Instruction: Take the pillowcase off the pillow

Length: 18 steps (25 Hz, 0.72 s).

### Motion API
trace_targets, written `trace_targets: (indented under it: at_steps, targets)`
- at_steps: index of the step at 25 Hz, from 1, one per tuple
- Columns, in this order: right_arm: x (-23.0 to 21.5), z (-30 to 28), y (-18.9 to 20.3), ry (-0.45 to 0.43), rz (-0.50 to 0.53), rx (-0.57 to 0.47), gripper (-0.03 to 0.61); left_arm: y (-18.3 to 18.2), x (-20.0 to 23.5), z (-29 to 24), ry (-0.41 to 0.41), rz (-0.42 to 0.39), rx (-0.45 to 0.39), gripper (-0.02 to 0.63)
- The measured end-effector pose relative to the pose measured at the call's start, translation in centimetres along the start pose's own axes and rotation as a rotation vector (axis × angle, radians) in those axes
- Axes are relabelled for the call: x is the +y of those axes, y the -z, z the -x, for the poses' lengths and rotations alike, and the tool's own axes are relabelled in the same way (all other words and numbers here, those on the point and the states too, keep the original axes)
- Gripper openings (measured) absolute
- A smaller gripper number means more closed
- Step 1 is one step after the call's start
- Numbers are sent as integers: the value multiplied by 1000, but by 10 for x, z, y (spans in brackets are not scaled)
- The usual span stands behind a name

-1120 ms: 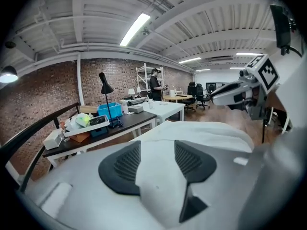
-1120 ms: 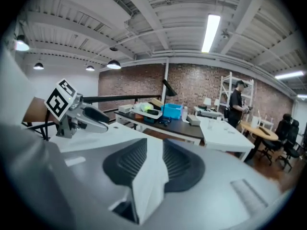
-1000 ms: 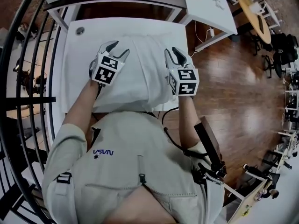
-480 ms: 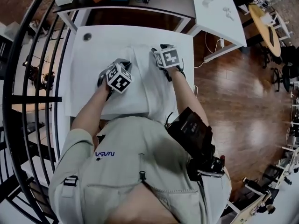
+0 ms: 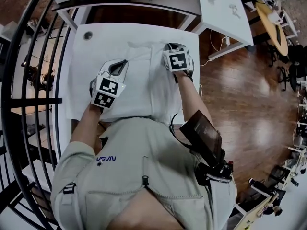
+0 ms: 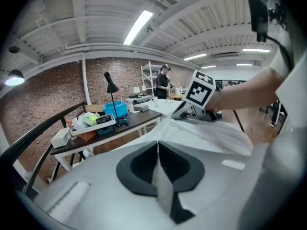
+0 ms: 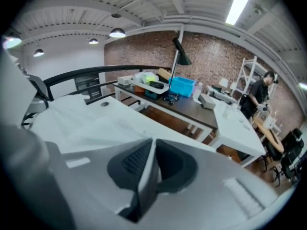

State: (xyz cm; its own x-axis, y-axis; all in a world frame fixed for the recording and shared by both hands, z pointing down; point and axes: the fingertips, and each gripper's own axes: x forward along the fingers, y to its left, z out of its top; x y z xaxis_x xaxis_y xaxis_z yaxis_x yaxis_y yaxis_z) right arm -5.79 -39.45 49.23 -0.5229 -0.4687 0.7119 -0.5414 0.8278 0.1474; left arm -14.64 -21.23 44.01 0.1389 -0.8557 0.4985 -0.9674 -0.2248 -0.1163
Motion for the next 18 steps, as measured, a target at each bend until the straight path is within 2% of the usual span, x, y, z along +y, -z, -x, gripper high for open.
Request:
trace_targets:
  at_steps: [5,9,12,14,17,18]
  targets:
    - [-59,31,-9,163,-84,-106,21,-3,11,30,-27,78,-76,12]
    - [-95,36,27,254,-234,-74,20,9,13,23,-18,131,-77,12]
    - [-105,28,60,297,-296,-23,20,22,11,8,-9,120,-48,12]
    - [-99,19,70,289,-270,-12,20,33,9,-7,-2,90,-20,14]
    - [-85,13,63,179,-237,-73,26,41,-2,-24,6,-14,-2,17]
    - [-81,16,57,142,-228,-97,54,41,-4,-27,4,-37,-2,25]
